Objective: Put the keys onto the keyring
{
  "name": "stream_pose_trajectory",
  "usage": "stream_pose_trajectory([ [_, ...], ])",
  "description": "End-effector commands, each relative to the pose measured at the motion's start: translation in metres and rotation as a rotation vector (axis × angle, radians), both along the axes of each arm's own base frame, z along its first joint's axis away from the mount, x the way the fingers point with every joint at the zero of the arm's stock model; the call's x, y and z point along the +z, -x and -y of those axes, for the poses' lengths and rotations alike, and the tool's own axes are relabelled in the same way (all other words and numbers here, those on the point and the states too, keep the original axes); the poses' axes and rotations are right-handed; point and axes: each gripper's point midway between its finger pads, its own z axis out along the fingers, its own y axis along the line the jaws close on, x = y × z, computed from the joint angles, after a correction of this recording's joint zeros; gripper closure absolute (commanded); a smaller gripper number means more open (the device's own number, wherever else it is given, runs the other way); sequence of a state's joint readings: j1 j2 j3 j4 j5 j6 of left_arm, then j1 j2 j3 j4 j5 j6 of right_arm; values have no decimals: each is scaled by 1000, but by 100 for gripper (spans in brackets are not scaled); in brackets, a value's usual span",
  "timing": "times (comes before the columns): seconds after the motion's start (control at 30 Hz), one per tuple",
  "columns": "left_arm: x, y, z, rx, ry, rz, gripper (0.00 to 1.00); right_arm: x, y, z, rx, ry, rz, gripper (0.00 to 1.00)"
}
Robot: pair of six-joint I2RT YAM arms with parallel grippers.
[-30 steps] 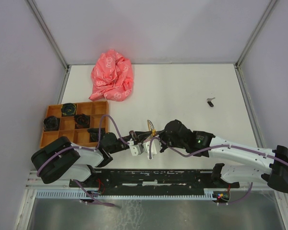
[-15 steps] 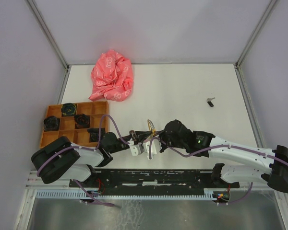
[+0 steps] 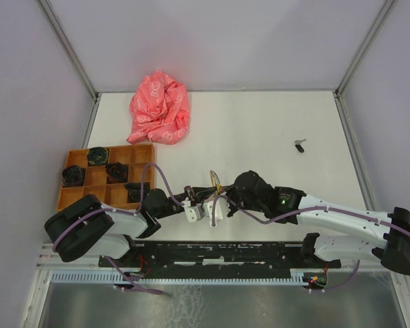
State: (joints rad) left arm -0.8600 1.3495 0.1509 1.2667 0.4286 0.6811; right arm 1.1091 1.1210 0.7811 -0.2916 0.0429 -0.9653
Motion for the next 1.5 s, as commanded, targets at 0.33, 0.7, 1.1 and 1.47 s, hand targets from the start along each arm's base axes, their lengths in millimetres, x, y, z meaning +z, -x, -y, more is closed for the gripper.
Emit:
stream_pose_trajectory([
  [0.33,37,1,9,-29,104,59,97,12,2,-10,11,-51,1,99],
  [0.7,36,-1,8,-17,105,55,97,10,-1,-3,-11,-38,11,99],
  [1.1,37,-2,6,-11,109,59,97,10,-1,-3,-13,-36,12,99],
  [1.47,37,0,8,-20,108,56,97,11,1,-7,-1,-46,4,99],
])
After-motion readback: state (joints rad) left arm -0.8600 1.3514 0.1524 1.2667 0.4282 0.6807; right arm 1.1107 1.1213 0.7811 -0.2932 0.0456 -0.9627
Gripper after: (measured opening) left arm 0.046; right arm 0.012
